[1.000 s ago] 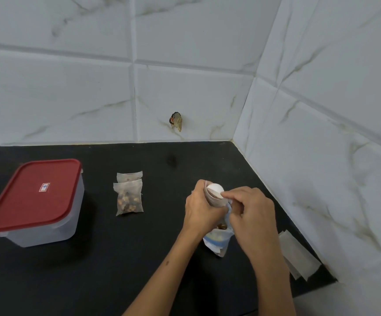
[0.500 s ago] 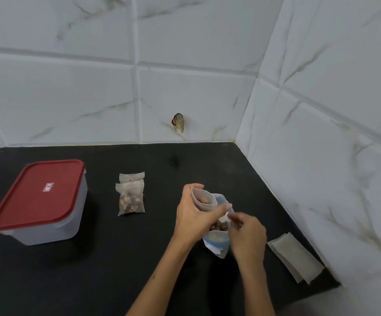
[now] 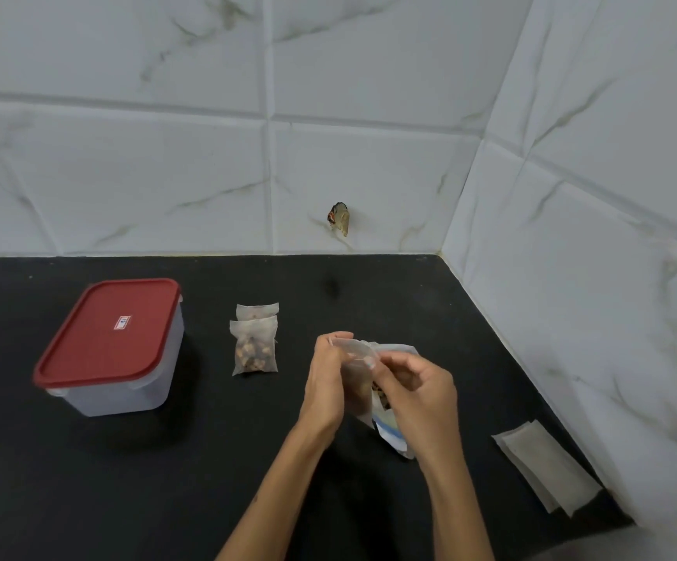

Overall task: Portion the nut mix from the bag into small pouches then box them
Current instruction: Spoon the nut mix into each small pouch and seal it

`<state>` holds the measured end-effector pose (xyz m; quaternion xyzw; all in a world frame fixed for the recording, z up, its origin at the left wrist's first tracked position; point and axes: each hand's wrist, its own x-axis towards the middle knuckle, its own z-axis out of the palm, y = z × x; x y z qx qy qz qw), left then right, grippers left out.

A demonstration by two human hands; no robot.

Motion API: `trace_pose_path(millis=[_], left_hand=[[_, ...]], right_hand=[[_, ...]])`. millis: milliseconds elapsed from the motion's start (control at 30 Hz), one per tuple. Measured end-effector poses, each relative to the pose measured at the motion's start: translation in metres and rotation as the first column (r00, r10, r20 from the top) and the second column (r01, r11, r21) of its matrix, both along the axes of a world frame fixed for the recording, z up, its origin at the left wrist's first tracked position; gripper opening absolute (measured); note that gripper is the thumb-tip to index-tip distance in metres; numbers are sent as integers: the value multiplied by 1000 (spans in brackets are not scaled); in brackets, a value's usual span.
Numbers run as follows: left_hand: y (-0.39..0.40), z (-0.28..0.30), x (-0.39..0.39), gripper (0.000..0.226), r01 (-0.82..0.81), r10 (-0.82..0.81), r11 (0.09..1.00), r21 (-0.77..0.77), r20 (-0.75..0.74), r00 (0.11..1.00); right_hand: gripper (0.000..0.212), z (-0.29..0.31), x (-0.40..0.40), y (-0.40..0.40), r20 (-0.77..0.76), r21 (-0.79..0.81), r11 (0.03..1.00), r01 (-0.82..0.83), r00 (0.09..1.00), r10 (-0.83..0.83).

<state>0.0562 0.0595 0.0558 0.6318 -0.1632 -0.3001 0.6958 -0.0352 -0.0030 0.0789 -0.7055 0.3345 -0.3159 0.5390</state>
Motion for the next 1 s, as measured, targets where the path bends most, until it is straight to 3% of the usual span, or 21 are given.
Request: trace_pose_path(millis=[167,300,433,567,1000], left_hand=[[8,0,6,30,63,-64,998,20,21,998],[16,2,8,9,165,-165,982,-94,14,986],[22,3,14,12,150,-154,976,-161,-11,988],[27,2,18,11,109,-113,981,-163,-17,993],[46,-1,35,20,122,-132,972,-199,-37,991]], right_hand=[[7,-7,-3,0,31,33,997,72,997,-73],[17,-5,-5,1,129,97,988,118,983,-130],[10,-1,-4,0,219,228,972,66,969,-117],[5,-2,1,-1,179,336,942,-18,983,-45],[11,-8,17,-2,135,286,955,-85,990,48]])
